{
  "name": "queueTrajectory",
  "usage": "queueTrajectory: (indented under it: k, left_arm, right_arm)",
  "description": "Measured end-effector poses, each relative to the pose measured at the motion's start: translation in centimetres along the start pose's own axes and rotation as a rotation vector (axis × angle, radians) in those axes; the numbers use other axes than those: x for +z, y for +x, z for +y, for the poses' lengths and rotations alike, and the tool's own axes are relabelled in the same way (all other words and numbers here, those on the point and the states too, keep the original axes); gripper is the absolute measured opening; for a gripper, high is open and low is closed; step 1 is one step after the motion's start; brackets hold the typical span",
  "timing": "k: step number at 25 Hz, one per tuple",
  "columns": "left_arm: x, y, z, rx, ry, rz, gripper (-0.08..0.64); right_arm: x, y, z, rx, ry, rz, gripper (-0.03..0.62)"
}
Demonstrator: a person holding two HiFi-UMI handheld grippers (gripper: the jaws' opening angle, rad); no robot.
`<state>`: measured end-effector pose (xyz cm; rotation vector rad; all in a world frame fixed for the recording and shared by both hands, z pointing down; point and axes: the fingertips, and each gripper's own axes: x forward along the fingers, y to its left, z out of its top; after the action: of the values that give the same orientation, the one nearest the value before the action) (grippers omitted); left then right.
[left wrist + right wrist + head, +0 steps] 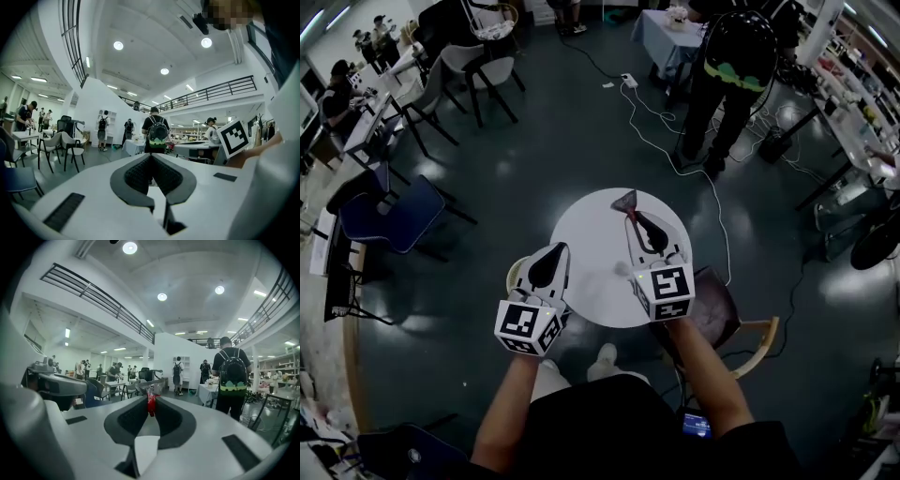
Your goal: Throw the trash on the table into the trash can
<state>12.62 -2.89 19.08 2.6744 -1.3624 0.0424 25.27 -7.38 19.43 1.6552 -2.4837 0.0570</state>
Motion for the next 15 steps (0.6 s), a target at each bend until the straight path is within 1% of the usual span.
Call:
queueTrajectory:
  k: [4,9,15]
  left_arm:
    - [0.9,-0.8,0.5,0.012,-0.048,-0.017,0.015]
    - [1.7,-1.3,1.3,0.011,-0.031,-0.031,0.015]
    - [1.8,-3.2,4.3,0.023,-0.022,-0.034,0.015]
  right_arm:
    - [0.8,0.5,1.3,0.025,0.005,-0.017,0.058]
    - [1.7,1.4,3.0,0.045,0.006,-0.029,0.058]
    - [2.1,3.0,6.3,0.065,0.005,-0.029,0.06]
